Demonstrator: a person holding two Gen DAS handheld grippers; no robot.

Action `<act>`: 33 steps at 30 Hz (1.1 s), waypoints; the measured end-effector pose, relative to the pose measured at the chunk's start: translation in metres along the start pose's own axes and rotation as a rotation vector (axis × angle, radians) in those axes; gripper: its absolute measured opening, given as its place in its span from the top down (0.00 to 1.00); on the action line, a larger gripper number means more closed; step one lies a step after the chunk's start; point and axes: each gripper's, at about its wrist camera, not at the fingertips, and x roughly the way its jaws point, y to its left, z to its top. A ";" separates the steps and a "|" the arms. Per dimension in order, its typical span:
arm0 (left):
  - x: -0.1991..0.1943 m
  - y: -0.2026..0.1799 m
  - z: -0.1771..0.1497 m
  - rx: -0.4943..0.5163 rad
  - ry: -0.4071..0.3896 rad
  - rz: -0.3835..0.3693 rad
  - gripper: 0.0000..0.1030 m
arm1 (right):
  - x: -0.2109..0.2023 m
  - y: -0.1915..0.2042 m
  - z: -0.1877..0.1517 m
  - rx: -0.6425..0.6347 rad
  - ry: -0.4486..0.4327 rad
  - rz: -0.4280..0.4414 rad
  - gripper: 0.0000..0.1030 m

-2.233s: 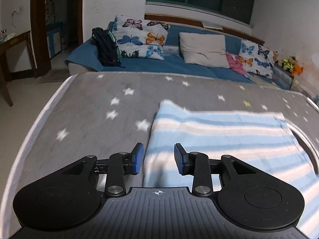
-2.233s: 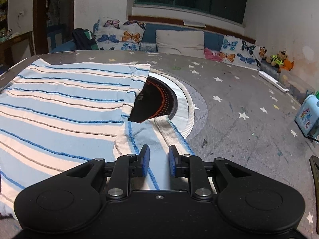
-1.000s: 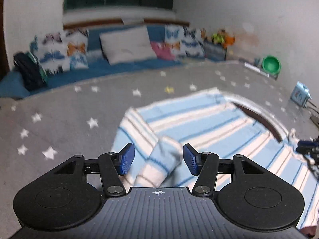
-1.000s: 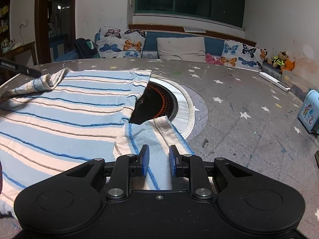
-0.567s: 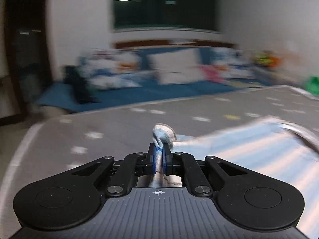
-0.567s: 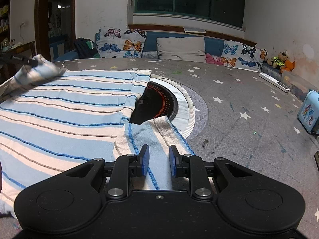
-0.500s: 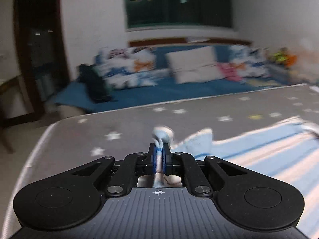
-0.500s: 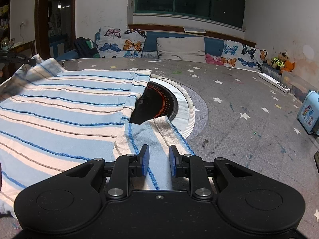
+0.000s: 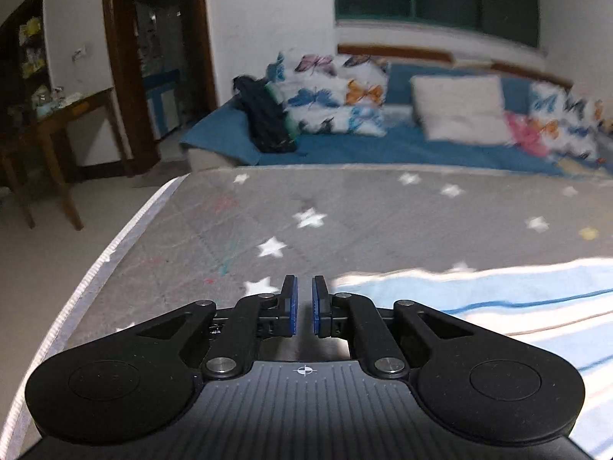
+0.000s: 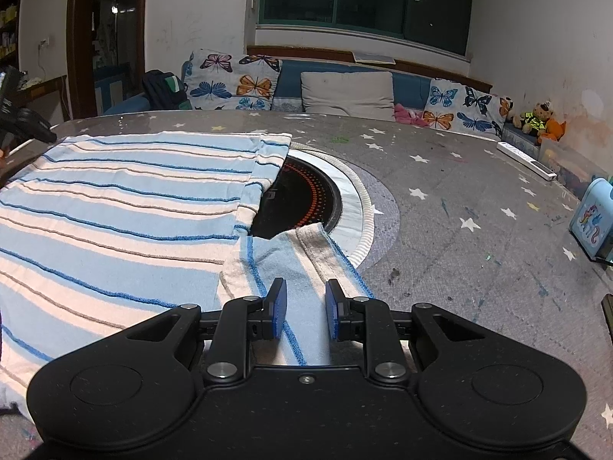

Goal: Fold clothes

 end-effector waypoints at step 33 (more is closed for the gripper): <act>-0.135 -0.008 -0.087 0.118 0.088 -0.144 0.74 | -0.025 0.014 -0.004 -0.051 0.003 0.007 0.52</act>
